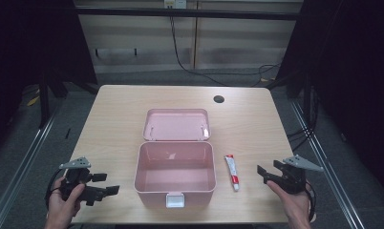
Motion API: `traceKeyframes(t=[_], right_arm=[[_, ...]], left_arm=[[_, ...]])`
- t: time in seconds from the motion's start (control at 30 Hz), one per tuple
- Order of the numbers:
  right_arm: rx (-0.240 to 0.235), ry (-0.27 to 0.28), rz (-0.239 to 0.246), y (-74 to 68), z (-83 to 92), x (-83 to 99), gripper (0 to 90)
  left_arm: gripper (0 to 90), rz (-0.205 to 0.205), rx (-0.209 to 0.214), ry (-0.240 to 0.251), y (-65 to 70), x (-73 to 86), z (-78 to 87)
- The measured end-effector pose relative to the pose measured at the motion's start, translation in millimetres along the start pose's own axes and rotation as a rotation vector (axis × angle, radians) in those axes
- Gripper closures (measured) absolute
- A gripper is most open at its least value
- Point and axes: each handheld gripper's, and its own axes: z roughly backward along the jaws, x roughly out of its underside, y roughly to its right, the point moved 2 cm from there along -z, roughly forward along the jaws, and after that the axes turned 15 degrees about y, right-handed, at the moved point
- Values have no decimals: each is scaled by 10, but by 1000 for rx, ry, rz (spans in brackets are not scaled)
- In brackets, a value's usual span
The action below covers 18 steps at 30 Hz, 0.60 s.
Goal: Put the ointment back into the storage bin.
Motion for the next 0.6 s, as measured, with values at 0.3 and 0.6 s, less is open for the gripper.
traceKeyframes(t=[0.3, 0.6], right_arm=[[-54, 2, 5, -92, 27, -97, 358], [-79, -85, -17, -168, -10, -160, 445]], left_arm=[[165, 0, 3, 3, 6, 0, 10], [165, -1, 0, 3, 3, 0, 18]])
